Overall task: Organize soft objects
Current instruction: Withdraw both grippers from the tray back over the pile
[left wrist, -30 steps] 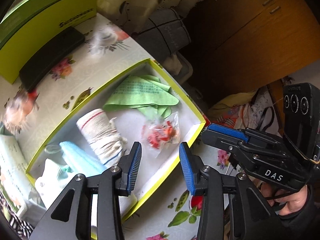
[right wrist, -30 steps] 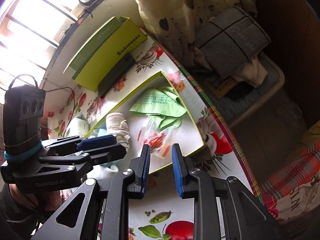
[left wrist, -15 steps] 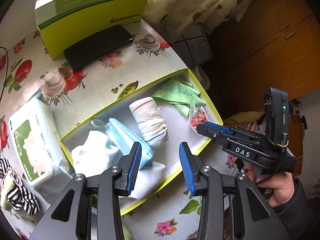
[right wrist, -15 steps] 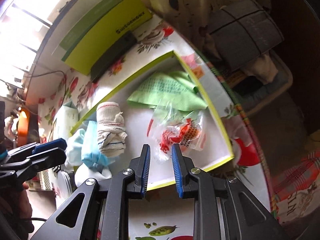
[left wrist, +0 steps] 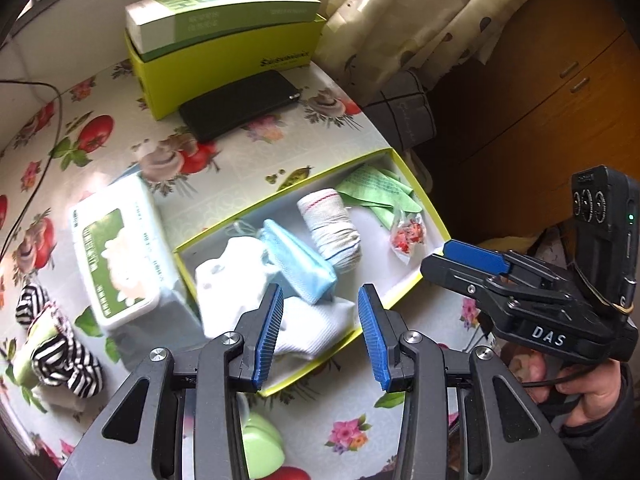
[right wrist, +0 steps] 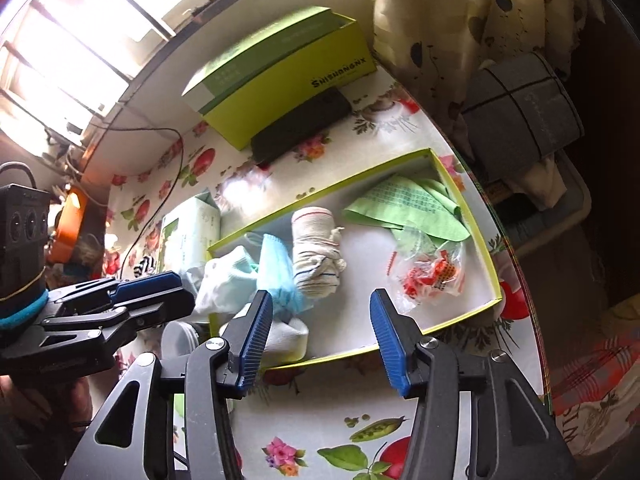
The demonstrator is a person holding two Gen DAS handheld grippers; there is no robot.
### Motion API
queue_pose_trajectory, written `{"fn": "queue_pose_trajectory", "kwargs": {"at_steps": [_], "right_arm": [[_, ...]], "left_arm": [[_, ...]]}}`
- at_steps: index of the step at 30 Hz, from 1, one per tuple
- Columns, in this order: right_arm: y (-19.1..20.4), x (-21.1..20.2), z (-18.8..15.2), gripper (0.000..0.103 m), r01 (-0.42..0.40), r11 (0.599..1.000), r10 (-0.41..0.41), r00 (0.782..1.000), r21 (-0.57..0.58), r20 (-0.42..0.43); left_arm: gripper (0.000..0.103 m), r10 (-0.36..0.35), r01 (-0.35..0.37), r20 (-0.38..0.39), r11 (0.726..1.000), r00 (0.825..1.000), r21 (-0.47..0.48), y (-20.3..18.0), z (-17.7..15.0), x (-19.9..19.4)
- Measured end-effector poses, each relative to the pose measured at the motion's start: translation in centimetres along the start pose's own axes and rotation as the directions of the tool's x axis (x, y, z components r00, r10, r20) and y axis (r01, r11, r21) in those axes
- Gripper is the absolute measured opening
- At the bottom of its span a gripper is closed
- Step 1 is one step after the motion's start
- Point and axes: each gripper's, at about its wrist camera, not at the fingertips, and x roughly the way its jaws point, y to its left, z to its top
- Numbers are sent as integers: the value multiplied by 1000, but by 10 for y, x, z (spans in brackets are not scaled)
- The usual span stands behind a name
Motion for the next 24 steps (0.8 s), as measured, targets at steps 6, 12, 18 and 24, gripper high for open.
{"fn": "queue_pose_trajectory", "kwargs": {"at_steps": [6, 12, 18, 24], "right_arm": [[40, -1, -5, 52, -7, 996, 6, 1000, -89, -12], [76, 5, -13, 53, -21, 986, 14, 999, -164, -44], [106, 17, -24, 54, -36, 975, 16, 996, -217, -92], [130, 25, -31, 54, -59, 963, 23, 990, -262, -136]], "left_arm": [[40, 55, -52, 46, 997, 997, -55, 24, -20, -25], [40, 101, -92, 78, 989, 992, -114, 47, -43, -44], [40, 133, -116, 83, 976, 988, -183, 74, -66, -53], [40, 151, -128, 83, 964, 985, -235, 94, -87, -60]]}}
